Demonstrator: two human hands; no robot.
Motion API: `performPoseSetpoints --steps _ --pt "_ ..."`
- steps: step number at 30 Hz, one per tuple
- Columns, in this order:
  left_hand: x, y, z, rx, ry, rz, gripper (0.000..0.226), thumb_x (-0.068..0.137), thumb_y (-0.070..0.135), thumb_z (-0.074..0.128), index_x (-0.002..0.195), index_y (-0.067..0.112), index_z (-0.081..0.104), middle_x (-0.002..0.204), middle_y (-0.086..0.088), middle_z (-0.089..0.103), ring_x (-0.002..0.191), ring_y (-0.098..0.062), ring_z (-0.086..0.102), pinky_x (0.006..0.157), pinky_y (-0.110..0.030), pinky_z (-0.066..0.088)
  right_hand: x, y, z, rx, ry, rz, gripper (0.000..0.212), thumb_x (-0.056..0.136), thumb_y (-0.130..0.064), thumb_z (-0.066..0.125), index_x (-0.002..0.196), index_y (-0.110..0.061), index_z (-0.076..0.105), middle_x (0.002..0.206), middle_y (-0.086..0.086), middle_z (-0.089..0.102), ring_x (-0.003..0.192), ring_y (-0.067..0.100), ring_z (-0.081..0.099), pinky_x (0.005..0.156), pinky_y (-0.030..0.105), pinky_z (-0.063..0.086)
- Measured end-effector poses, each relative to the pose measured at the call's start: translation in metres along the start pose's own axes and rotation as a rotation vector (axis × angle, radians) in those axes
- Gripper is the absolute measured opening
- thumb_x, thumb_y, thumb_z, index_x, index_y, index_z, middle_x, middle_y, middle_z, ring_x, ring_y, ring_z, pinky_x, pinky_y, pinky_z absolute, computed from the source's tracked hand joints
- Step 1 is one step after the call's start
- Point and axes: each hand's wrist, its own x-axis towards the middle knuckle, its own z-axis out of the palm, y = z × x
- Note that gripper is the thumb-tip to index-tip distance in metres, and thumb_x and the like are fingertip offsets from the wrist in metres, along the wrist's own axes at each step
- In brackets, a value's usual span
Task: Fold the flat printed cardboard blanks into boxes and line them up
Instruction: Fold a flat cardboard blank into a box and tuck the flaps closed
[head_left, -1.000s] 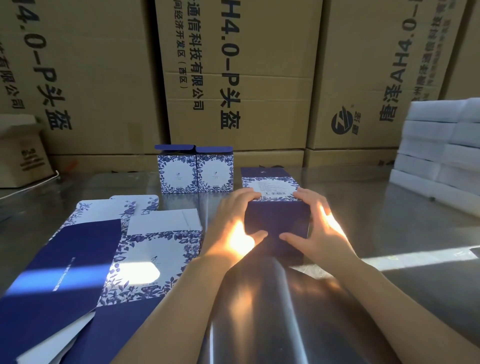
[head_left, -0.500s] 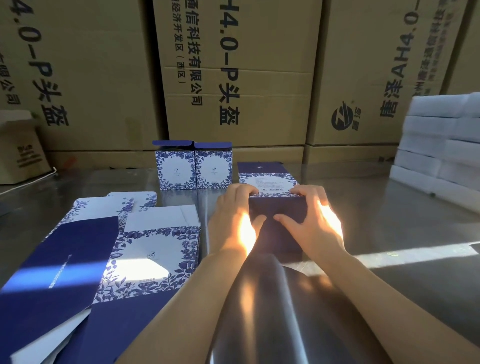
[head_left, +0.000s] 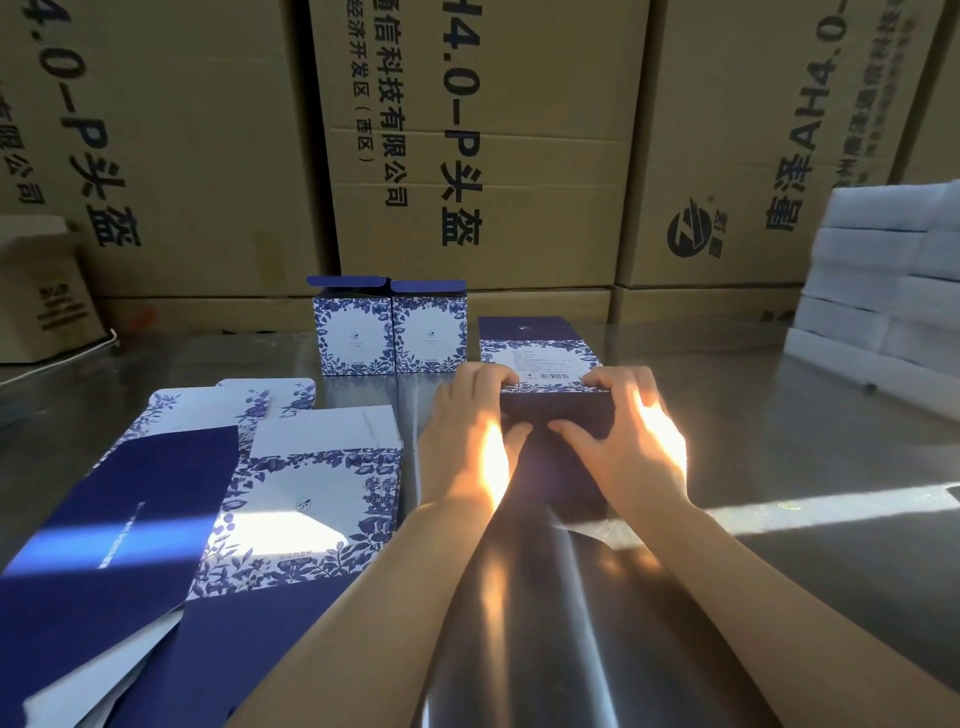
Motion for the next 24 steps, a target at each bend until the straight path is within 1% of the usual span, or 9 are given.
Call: performPoseSetpoints --steps 4,8,12,14,16,17,19,22,24 --pt "0.000 0.001 0.002 -0.001 0.025 0.001 0.040 0.076 0.018 0.076 0.111 0.016 0.057 0.112 -0.002 0.053 0.102 -0.024 0.052 0.069 -0.037 0.048 0.000 -0.001 0.001 -0.015 0.003 0.003 0.048 0.070 -0.029 0.081 0.108 -0.022 0.053 0.110 -0.005 0.049 0.099 0.018 0.055 0.065 0.024 0.036" --pt "0.001 0.000 0.003 -0.012 0.034 0.007 0.038 0.076 0.018 0.076 0.110 0.017 0.057 0.111 -0.001 0.053 0.101 -0.023 0.052 0.067 -0.035 0.048 -0.001 0.000 0.000 0.018 0.019 -0.013 0.045 0.070 -0.025 0.081 0.107 -0.019 0.055 0.110 -0.004 0.051 0.098 0.020 0.057 0.066 0.026 0.040" --pt "0.003 -0.002 0.005 -0.041 0.027 0.017 0.038 0.076 0.015 0.076 0.110 0.015 0.058 0.111 -0.002 0.054 0.101 -0.023 0.051 0.075 -0.033 0.045 0.001 -0.001 -0.005 0.055 0.006 -0.018 0.037 0.075 -0.024 0.077 0.106 -0.018 0.058 0.106 -0.009 0.050 0.095 0.019 0.057 0.069 0.027 0.041" --pt "0.003 -0.005 0.004 -0.087 0.004 0.063 0.039 0.075 0.014 0.076 0.111 0.013 0.059 0.111 -0.003 0.055 0.099 -0.022 0.053 0.082 -0.031 0.044 0.001 -0.002 -0.008 0.096 -0.017 0.014 0.030 0.081 -0.032 0.068 0.106 -0.021 0.058 0.104 -0.016 0.045 0.089 0.014 0.055 0.069 0.025 0.039" --pt "0.004 -0.009 0.001 -0.182 -0.020 0.090 0.035 0.080 0.017 0.073 0.112 0.010 0.061 0.114 -0.004 0.058 0.103 -0.021 0.054 0.090 -0.031 0.043 0.002 -0.002 -0.012 0.165 -0.053 0.075 0.027 0.087 -0.040 0.052 0.107 -0.024 0.058 0.104 -0.021 0.045 0.086 0.012 0.055 0.070 0.022 0.036" --pt "0.004 -0.010 0.000 -0.241 -0.026 0.075 0.030 0.085 0.018 0.068 0.112 0.009 0.062 0.116 -0.005 0.059 0.107 -0.021 0.054 0.095 -0.030 0.040 0.002 -0.001 -0.013 0.185 -0.067 0.088 0.029 0.089 -0.041 0.045 0.108 -0.024 0.058 0.107 -0.020 0.047 0.090 0.012 0.055 0.071 0.019 0.036" --pt "0.005 -0.011 -0.001 -0.357 -0.019 0.015 0.022 0.094 0.015 0.054 0.114 0.009 0.063 0.121 -0.002 0.059 0.114 -0.015 0.051 0.100 -0.017 0.032 0.001 0.000 -0.014 0.201 -0.088 0.086 0.033 0.092 -0.037 0.038 0.113 -0.022 0.058 0.115 -0.015 0.050 0.099 0.010 0.054 0.074 0.006 0.033" --pt "0.005 -0.012 0.001 -0.480 -0.042 -0.099 0.028 0.100 0.015 0.041 0.122 0.015 0.059 0.121 0.013 0.054 0.109 0.010 0.042 0.095 0.001 0.022 -0.002 0.001 -0.013 0.264 -0.054 0.070 0.031 0.096 -0.029 0.040 0.117 -0.019 0.059 0.125 -0.012 0.047 0.102 -0.012 0.047 0.077 -0.005 0.030" --pt "0.005 -0.016 0.003 -0.540 -0.081 -0.199 0.030 0.101 0.025 0.039 0.128 0.025 0.053 0.125 0.018 0.051 0.109 0.014 0.040 0.096 -0.001 0.024 -0.001 0.004 -0.013 0.387 -0.049 0.167 0.035 0.097 -0.036 0.040 0.126 -0.023 0.054 0.130 -0.013 0.043 0.102 -0.028 0.040 0.076 -0.008 0.030"
